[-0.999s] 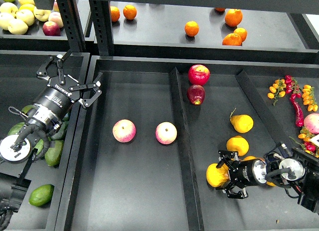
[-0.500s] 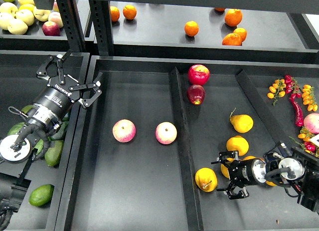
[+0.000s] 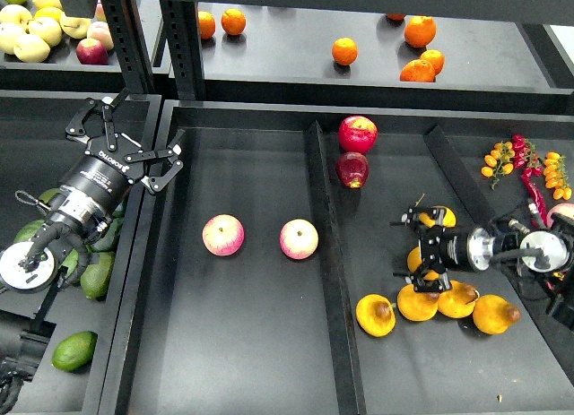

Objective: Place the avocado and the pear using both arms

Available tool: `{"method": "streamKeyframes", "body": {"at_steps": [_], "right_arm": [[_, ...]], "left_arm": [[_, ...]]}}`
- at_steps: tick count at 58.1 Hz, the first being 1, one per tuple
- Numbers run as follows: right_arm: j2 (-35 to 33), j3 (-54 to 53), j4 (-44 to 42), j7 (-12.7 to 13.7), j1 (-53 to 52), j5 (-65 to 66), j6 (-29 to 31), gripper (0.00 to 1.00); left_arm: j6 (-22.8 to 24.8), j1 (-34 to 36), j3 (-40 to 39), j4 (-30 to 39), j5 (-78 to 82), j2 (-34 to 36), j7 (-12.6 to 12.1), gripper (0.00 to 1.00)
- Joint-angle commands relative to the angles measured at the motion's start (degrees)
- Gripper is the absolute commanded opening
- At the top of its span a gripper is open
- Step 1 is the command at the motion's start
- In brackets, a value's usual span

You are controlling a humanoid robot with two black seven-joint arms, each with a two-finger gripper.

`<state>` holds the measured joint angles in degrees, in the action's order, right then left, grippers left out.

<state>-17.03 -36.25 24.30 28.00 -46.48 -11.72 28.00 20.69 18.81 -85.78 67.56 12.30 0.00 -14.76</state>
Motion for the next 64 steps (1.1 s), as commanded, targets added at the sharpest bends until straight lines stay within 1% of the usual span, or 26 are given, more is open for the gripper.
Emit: {"method": "streamKeyframes", "body": {"at_steps": [1,12,21,22,23,24,26,27,28,29,31,33,34,39,40,47,64], "right_arm": [[4.80,-8.46,-1.27,0.00,1.74,-0.06,0.00,0.99],[12.63,-22.62,-3.20,0.00,2.62,-0.15,0.00,0.99],[16.85,-30.89,-3.20,0.00,2.98,-0.15,0.00,0.99],[17.03,-31.42,-3.20,-0.48,2.98,-0.15,0.00,0.99],[17.03,-32.12,-3.20,-1.80,2.98,-0.15,0.00,0.99],[17.03,-32.38,-3.20,-2.50,2.98,-0.15,0.00,0.99],[17.03,-32.91,-3.12,-5.13,2.98,-0.15,0.00,0.99],[17.03,-33.00,-3.11,-5.67,2.98,-0.15,0.00,0.99],[17.03,-33.09,-3.11,-7.07,2.89,-0.15,0.00,0.99],[17.03,-33.09,-3.11,-7.52,2.89,-0.15,0.00,0.99],[17.03,-33.27,-3.20,-10.32,2.98,-0.15,0.00,0.99],[17.03,-33.27,-3.12,-11.91,2.89,-0.15,0.00,0.99],[17.03,-33.35,-3.03,-13.22,2.89,-0.15,0.00,0.99],[17.03,-35.45,-2.85,-16.74,2.80,-0.15,0.00,0.99],[17.03,-36.33,-2.85,-17.10,2.80,-0.15,0.00,0.99],[17.03,-44.95,-2.41,-17.72,1.83,-0.15,0.00,0.99],[17.03,-46.45,-1.01,-17.72,2.80,0.03,0.00,0.99]], "left_arm": [[-0.12,0.00,0.00,0.29,0.01,0.00,-0.01,1.00],[-0.12,0.09,0.00,0.20,0.09,0.00,-0.01,1.00],[-0.21,0.00,0.00,0.20,0.01,0.00,-0.01,1.00],[-0.12,0.00,0.00,0.20,0.01,0.00,-0.01,1.00],[-0.12,0.00,0.09,0.20,0.01,0.00,0.08,1.00],[-0.12,0.00,0.09,0.20,0.01,0.00,-0.01,1.00],[-0.12,0.09,0.09,0.29,-0.08,0.00,0.08,1.00],[-0.12,0.09,0.09,0.29,-0.08,0.00,0.08,1.00],[-0.12,0.09,0.18,0.29,-0.08,0.00,0.08,1.00],[-0.12,0.09,0.18,0.29,-0.08,0.00,0.08,1.00],[-0.12,0.09,0.35,0.37,-0.17,0.00,0.08,1.00],[-0.12,0.09,0.44,0.37,-0.17,0.00,0.08,1.00],[-0.12,0.09,0.44,0.37,-0.26,0.00,0.08,1.00],[-0.12,0.09,0.53,0.37,-0.35,0.00,0.08,1.00],[-0.03,0.09,0.53,0.46,-0.35,0.00,0.08,1.00],[-0.12,0.09,0.97,0.46,-0.43,0.00,0.08,1.00],[0.23,0.27,1.76,0.55,-1.14,0.00,0.61,1.00]]}}
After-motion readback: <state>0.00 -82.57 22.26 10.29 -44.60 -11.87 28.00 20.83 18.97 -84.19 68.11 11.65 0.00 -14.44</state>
